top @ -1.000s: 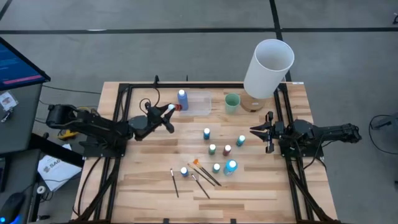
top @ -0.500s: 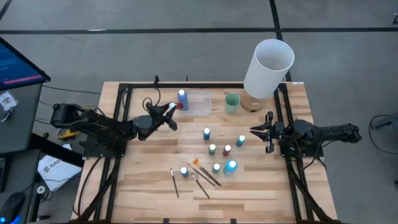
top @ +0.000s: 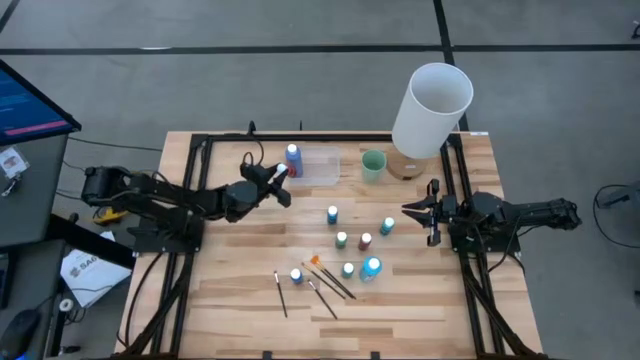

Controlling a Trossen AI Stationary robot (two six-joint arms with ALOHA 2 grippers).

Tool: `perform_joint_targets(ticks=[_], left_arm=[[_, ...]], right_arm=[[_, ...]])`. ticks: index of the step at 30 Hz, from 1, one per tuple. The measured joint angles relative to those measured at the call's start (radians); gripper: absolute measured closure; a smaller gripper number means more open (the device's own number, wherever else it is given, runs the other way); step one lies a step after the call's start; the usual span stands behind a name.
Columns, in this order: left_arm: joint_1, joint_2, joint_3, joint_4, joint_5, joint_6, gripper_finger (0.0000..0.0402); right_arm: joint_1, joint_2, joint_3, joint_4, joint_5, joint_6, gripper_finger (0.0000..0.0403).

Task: Pick & Place Paint Supplies
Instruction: Put the small left red paint bottle into the transparent bin

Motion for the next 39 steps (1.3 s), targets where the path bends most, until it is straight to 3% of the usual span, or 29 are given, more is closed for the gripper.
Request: perform_joint_targets(ticks=[11,31,39], left_arm=[[0.041,-0.001,0.022,-0.165,-0.001,-0.202,0.0314],[0.078,-0.001,0.084,-0.195,0.053,-0.190,0.0314],[0.078,0.097,0.110,-0.212,0.046,-0.224,0.0314]], right_arm=[[0.000,0.000,0.000,0.000,0.000,0.000,0.0349],[0.000,0.000,0.000,0.000,0.000,0.000,0.0349],[0.000,0.000,0.000,0.000,0.000,0.000,0.0349]])
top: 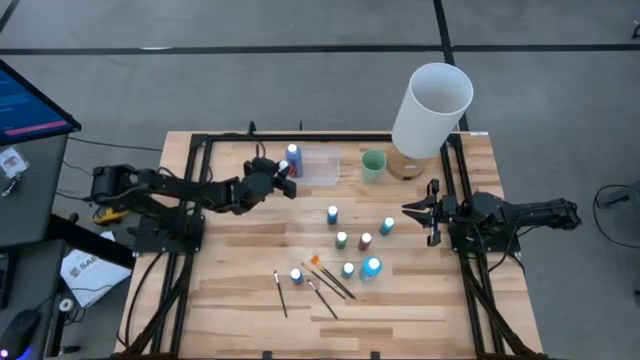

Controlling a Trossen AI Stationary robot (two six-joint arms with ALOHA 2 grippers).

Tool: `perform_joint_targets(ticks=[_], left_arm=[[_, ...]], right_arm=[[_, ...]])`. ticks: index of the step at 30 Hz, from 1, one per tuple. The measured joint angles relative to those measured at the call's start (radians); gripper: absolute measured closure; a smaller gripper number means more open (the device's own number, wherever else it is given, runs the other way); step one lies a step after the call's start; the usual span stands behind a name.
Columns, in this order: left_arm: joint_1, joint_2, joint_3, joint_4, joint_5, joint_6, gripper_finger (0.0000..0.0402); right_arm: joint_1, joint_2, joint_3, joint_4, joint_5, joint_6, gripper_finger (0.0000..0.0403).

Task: Pick & Place Paint Supplies
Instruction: Put the small left red paint bottle into the transparent bin

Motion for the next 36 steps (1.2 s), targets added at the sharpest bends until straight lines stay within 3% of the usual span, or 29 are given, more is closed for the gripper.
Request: perform_joint_targets(ticks=[8,36], left_arm=[[0.000,0.126,0.053,-0.001,-0.001,0.041,0.0313],[0.000,0.151,0.053,-0.028,0.039,0.043,0.0291]], right_arm=[[0.000,0.000,0.000,0.000,0.000,0.000,0.0349],[0.000,0.000,0.000,0.000,0.000,0.000,0.0349]])
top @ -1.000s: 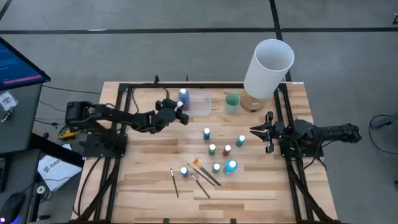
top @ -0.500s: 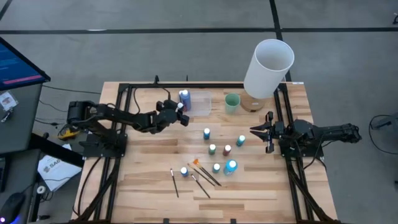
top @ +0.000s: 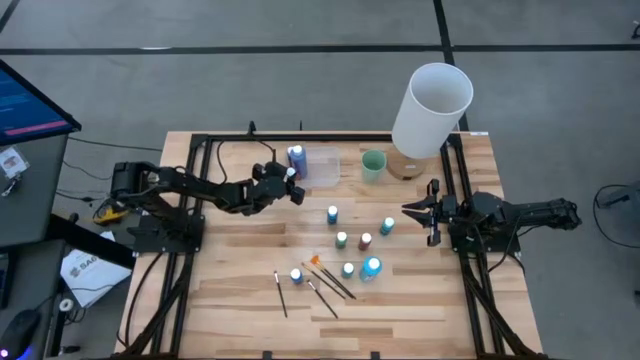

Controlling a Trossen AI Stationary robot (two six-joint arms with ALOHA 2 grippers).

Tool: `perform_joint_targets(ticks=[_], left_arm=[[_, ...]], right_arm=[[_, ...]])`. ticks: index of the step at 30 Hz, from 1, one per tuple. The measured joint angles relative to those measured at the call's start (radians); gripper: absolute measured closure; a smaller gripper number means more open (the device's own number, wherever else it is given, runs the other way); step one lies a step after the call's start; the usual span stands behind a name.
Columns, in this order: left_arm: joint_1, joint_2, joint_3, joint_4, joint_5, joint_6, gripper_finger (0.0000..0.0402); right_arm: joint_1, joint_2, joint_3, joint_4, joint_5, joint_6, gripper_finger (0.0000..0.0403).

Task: Pick & Place Paint Supplies
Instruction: Put the small left red paint bottle into the transparent bin

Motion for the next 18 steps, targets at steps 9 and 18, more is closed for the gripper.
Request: perform_joint_targets(ticks=[9,18], left_arm=[[0.000,0.006,0.000,-0.016,0.023,0.002,0.0290],[0.000,0.006,0.000,-0.026,0.026,0.002,0.0290]], right_arm=[[0.000,0.000,0.000,0.000,0.000,0.000,0.0349],[0.000,0.000,0.000,0.000,0.000,0.000,0.0349]])
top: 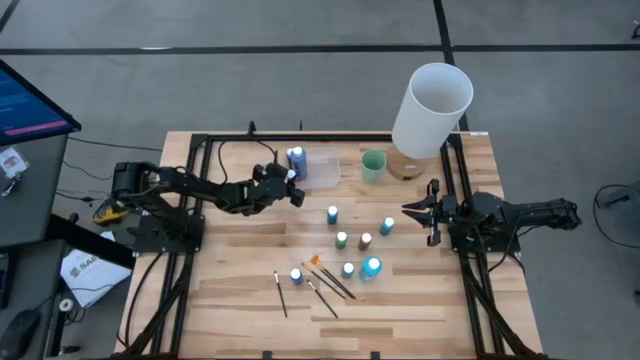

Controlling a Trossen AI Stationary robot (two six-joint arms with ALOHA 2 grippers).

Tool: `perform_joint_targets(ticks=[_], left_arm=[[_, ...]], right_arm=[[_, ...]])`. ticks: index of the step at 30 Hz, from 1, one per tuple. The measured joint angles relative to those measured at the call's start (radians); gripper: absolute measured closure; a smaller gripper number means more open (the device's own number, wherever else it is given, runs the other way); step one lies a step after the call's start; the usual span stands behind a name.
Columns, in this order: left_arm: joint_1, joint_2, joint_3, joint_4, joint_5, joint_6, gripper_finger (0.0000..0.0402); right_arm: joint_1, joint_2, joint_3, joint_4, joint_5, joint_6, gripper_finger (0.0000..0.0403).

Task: Pick & Place Paint Supplies
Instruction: Put the small left red paint bottle into the transparent bin

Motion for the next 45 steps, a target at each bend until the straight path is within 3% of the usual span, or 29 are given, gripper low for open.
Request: perform_joint_targets(ticks=[38,45], left_arm=[[0.000,0.000,0.000,-0.014,0.022,-0.001,0.0290],[0.000,-0.001,0.000,-0.012,0.017,-0.001,0.0254]], right_arm=[[0.000,0.000,0.000,0.000,0.000,0.000,0.0349],[0.000,0.000,0.000,0.000,0.000,0.000,0.0349]])
